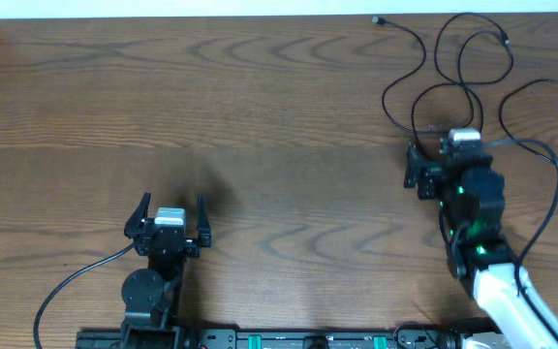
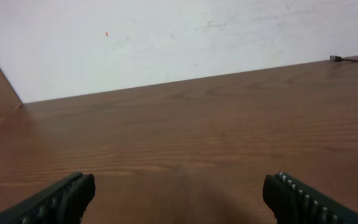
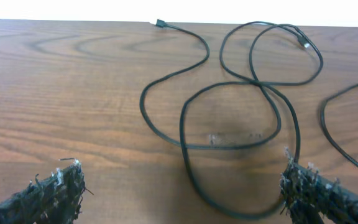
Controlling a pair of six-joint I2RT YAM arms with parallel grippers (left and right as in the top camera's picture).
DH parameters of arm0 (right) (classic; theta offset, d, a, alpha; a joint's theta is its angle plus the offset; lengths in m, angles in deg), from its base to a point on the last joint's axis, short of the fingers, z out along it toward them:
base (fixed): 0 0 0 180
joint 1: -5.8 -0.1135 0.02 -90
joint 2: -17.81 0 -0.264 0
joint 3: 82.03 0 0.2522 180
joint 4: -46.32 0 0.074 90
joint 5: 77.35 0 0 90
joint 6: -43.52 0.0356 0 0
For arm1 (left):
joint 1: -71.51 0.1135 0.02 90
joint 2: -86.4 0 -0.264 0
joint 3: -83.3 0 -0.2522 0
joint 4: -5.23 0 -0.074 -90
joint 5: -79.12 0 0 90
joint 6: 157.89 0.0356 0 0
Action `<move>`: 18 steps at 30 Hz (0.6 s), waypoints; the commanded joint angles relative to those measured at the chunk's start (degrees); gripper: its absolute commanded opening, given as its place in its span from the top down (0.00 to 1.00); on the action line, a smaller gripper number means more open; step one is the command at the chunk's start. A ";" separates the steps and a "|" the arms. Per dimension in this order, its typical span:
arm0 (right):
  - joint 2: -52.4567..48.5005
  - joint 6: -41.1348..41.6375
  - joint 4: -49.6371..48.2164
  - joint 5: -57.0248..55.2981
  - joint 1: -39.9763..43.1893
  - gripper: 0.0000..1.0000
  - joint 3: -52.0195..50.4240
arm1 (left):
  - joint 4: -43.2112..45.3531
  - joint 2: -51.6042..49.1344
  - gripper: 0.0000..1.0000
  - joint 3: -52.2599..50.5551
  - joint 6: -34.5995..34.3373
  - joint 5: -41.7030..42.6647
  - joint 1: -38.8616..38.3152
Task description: Untangle cables
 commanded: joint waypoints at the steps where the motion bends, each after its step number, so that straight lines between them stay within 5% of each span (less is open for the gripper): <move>1: 4.61 1.51 -3.32 -0.26 -0.39 0.01 -4.68 | -2.32 0.39 0.09 -1.01 -0.72 -1.99 0.24; 18: 26.16 3.17 -3.85 -0.26 -0.44 0.01 -18.78 | -2.32 0.39 0.09 -1.01 -0.72 -1.99 0.24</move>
